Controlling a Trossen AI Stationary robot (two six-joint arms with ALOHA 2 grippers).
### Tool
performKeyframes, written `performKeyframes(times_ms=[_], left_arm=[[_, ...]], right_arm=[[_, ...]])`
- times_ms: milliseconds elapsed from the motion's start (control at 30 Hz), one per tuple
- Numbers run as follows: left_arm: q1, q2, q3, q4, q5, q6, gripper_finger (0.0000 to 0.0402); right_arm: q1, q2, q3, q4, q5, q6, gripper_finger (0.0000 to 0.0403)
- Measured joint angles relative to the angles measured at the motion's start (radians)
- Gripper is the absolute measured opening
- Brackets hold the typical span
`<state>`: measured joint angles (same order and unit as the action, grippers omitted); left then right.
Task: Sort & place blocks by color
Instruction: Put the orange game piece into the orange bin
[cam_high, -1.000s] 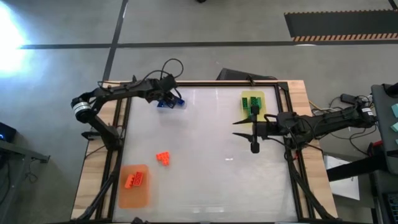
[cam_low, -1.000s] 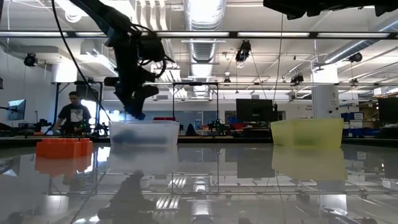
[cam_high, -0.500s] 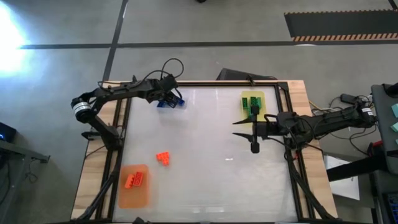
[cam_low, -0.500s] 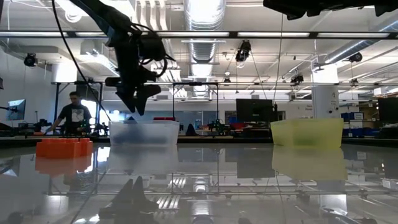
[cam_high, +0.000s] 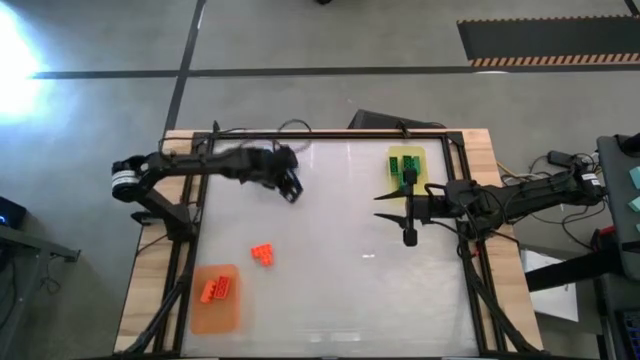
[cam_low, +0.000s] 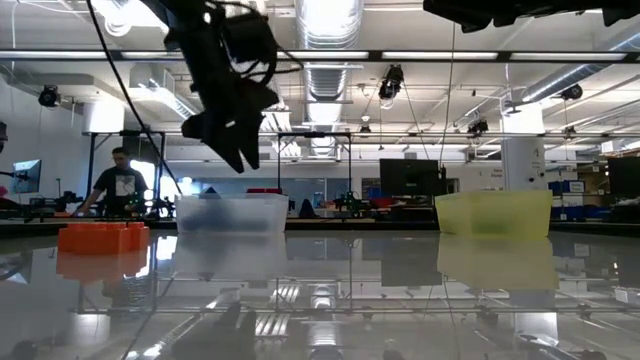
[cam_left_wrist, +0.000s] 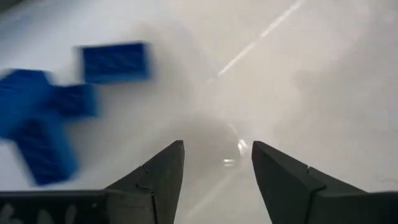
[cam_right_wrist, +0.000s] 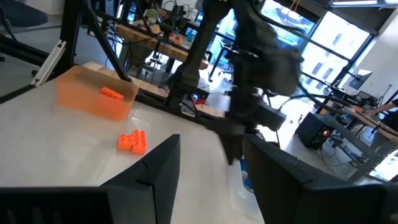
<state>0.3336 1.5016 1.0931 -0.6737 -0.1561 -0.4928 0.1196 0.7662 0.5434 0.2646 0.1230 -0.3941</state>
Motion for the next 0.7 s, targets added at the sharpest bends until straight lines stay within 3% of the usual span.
performKeyframes(times_ms=[400,567,700], left_arm=[[-0.477,0.036,-0.001,-0.04,-0.006,-0.46,0.0173],[-0.589,0.065,-0.002,-0.193,-0.001,-0.743,0.0173],[-0.636,0.108,0.002,-0.28,0.0,-0.882,0.0171]], right_arm=[[0.0,0.0,0.001,0.002,0.0,0.01,0.0166],[0.0,0.0,0.001,0.002,0.0,0.028,0.0167],[0.0,0.001,0.001,0.003,0.0,0.028,0.0167]])
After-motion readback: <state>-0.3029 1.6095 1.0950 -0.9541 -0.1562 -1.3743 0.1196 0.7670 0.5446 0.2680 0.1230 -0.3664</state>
